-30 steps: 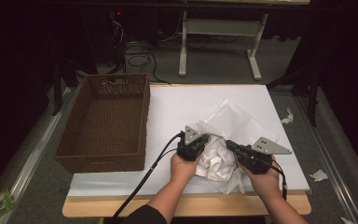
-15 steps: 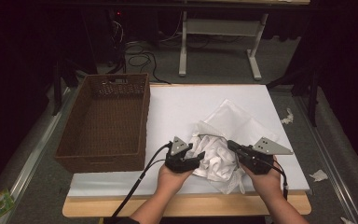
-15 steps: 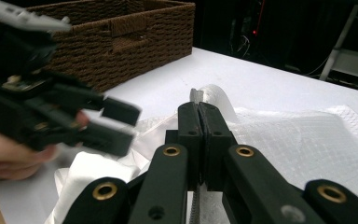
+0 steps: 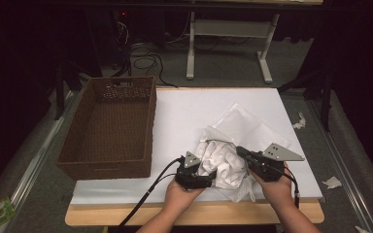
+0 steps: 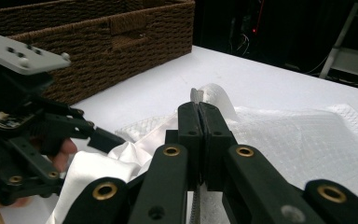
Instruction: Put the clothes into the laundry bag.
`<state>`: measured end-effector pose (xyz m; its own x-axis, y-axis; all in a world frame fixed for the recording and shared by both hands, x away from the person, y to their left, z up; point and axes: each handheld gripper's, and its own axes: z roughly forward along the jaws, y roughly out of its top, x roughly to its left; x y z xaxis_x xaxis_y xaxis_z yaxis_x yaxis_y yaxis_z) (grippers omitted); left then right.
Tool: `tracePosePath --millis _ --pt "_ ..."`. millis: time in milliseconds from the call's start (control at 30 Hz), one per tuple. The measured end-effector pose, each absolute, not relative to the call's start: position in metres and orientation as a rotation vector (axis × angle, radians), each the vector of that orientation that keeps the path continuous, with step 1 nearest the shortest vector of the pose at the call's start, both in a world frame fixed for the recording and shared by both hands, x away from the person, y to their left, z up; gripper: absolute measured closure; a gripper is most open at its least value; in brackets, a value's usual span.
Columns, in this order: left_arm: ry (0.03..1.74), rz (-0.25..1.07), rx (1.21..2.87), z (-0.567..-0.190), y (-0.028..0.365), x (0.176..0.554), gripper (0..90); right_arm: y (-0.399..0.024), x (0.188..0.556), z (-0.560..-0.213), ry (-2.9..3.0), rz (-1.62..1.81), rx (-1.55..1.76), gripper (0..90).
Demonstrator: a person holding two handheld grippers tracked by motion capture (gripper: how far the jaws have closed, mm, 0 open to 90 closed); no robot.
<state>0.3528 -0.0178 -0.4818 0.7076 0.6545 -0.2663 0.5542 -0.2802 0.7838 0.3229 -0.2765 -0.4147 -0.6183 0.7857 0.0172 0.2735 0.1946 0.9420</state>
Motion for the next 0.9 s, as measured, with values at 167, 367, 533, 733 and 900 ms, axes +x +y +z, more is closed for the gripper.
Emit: tracePosePath --millis 167,367,533,733,900 --pt "0.891 0.146 1.98 -0.482 -0.02 0.35 56.6 -0.276 0.323 -0.415 2.004 1.419 0.985 89.4" --pt "0.868 0.185 1.974 -0.48 -0.019 0.347 83.2 -0.274 0.323 -0.415 2.009 1.422 0.973 89.4" --pt "0.777 0.256 1.896 -0.468 -0.02 0.341 84.4 -0.273 0.324 -0.415 2.011 1.427 0.972 89.5" --pt "0.699 0.265 1.907 -0.452 -0.036 0.341 84.3 -0.27 0.325 -0.412 2.008 1.444 0.952 89.6" --pt "0.791 0.248 1.866 -0.454 -0.045 0.361 84.2 -0.269 0.322 -0.408 2.005 1.464 0.914 89.6"
